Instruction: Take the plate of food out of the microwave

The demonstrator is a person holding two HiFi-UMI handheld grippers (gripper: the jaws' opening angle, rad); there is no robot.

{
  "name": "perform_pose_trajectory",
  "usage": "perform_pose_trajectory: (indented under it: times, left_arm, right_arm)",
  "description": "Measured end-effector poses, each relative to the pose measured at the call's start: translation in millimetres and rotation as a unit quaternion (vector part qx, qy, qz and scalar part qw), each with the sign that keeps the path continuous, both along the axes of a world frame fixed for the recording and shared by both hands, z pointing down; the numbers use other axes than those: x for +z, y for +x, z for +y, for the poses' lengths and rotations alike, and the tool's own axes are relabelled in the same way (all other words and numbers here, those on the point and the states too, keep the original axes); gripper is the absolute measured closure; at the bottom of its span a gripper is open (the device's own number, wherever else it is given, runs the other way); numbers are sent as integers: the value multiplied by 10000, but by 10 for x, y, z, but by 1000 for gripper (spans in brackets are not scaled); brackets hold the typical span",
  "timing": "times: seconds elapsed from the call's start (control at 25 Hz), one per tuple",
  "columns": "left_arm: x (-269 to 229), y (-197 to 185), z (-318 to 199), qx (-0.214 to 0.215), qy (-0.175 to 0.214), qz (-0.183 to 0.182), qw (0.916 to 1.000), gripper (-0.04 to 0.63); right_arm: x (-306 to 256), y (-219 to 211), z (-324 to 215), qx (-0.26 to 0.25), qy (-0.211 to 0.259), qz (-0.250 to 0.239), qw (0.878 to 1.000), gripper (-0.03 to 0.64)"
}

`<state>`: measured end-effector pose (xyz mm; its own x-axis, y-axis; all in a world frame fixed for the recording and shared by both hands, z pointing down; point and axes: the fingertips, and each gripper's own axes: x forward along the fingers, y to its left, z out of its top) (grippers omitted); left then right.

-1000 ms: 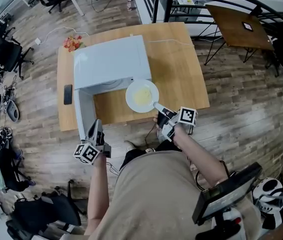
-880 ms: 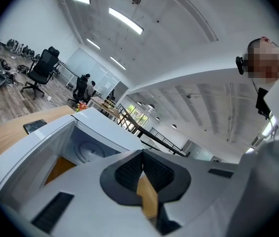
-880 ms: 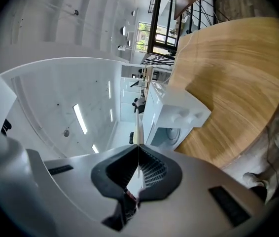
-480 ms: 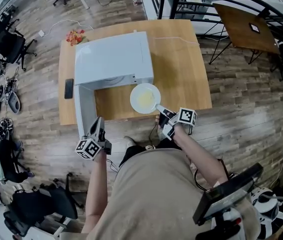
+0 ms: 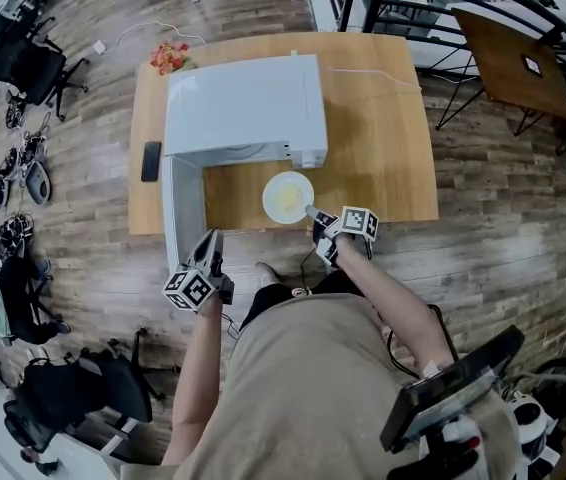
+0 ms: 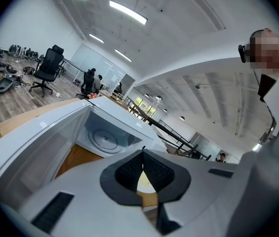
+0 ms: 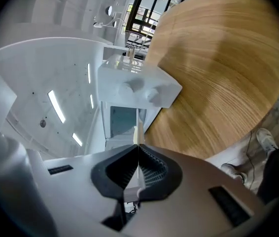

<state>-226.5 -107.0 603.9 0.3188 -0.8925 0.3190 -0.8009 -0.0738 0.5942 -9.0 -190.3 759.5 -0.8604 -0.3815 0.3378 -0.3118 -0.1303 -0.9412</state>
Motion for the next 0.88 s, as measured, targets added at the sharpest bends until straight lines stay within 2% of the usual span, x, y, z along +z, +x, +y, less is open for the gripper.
perform_pose_trajectory:
  times: [0.28, 0.64, 0.76, 0.88]
  left_arm:
    - [80, 44, 86, 54, -131, 30, 9999, 591]
    - [97, -44, 287, 12, -219, 86, 9997, 591]
    - [112, -107, 355, -21, -224, 133, 9997, 591]
    - [142, -173, 419, -35, -242, 198, 9995, 591]
  right_arm:
    - [648, -265, -107, -94, -254, 377, 9989, 603]
    - [1058, -597, -171, -265, -289, 916, 9950, 603]
    - [1150, -681, -187, -323, -253, 1226, 9916, 603]
    - [1229, -748, -204, -489, -81, 1751, 9833, 603]
